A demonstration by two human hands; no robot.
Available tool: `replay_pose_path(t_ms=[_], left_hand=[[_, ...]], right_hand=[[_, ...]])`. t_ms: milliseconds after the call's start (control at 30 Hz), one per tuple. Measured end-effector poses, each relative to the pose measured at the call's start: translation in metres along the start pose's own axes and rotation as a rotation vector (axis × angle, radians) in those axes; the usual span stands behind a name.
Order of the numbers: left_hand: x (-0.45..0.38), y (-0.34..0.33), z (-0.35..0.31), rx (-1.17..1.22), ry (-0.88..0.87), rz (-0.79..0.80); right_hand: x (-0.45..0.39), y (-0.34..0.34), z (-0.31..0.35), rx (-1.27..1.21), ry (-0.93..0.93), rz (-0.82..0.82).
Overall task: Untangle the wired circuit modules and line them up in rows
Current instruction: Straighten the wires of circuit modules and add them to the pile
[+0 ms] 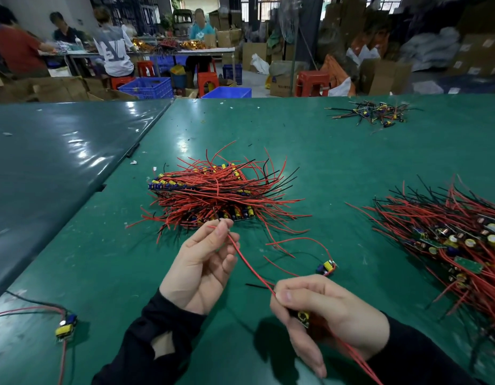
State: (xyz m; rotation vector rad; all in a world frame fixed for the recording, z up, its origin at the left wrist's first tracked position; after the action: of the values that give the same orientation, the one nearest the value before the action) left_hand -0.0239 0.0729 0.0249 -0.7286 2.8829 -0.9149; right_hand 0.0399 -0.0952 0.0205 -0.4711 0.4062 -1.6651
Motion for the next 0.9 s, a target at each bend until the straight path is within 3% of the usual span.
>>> replay_pose_path(t_ms=[67,300,433,667,900], left_hand=[[0.0,0.0,0.0,-0.084,-0.038,-0.026],[-0.003,0.002,-0.001,-0.549,-0.354,-0.206],[-0.005,0.005,-0.001,-0.526,-0.256,-0.176],[-0.01,0.007,0.008,-0.582,-0.145,-0.167],[-0.01,0.009,0.011,-0.641,-0.171,-0.161]], right_hand=[[0.0,0.0,-0.001,-0.021,-0.017,0.025],[-0.002,0.004,-0.003,0.194,0.02,-0.108],[-0.002,0.004,-0.005,0.264,0.014,-0.131],[-0.002,0.008,-0.015,0.61,0.063,-0.36],[-0.001,0.006,-0.015,0.621,0.042,-0.375]])
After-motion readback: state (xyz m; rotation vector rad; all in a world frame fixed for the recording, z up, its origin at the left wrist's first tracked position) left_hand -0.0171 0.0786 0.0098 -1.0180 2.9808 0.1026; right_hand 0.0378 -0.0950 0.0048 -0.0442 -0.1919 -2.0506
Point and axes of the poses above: each hand's wrist, its own x-axis away from the middle knuckle, its own y-axis out of the back of the hand, z = x × y, the point moved 1 cm from there along -x, towards the middle knuckle, and after that the axes turned 10 degrees about -x, right-handed, at the moved point
